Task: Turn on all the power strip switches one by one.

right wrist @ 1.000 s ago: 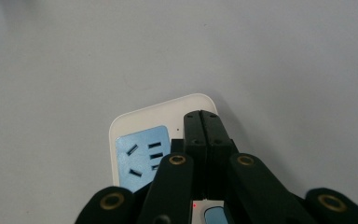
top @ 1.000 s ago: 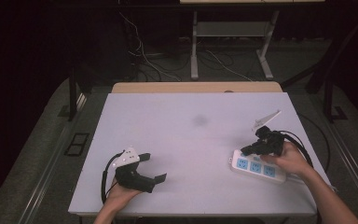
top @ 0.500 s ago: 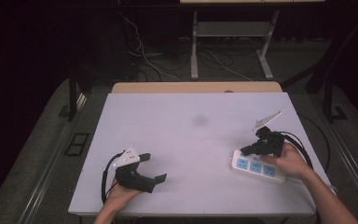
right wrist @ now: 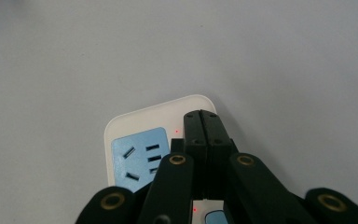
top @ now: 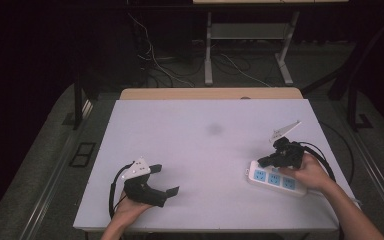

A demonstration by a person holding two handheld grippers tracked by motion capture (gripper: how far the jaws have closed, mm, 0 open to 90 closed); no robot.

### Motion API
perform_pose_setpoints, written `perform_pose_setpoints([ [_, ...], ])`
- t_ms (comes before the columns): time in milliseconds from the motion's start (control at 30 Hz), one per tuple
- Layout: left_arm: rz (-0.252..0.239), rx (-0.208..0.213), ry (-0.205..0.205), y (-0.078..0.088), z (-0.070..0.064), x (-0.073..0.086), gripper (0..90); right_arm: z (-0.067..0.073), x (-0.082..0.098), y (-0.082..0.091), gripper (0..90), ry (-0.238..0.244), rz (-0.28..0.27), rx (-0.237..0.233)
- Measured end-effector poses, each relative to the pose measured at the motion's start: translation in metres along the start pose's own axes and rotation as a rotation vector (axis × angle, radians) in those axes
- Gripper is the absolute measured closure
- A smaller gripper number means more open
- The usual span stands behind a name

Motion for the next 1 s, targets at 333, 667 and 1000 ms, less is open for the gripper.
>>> perform_pose_setpoints([
  [333,0.002,0.001,-0.006,-0.0009,-0.0010,-0.0001,0.0,-0.0032,0.0011,-0.0019,90.0,-0.025,-0.002,-0.025],
  [667,0.002,0.000,-0.002,-0.0004,-0.0005,0.0002,0.0,0.0023,0.0001,-0.0049,90.0,0.003,-0.027,-0.019],
  [1000,0.000,0.000,0.004,-0.0001,0.0017,0.0002,0.0,0.0000,0.0014,-0.0031,90.0,-0.016,-0.047,-0.036],
])
Point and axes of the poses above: each handheld gripper's, and its own axes: y roughly backward along the jaws, x roughly out of its underside, z roughly to its left, the point moved 4 cm from there along -y, roughly forward along the jaws, and after that the axes turned 11 degrees about z, right-handed, at the moved point
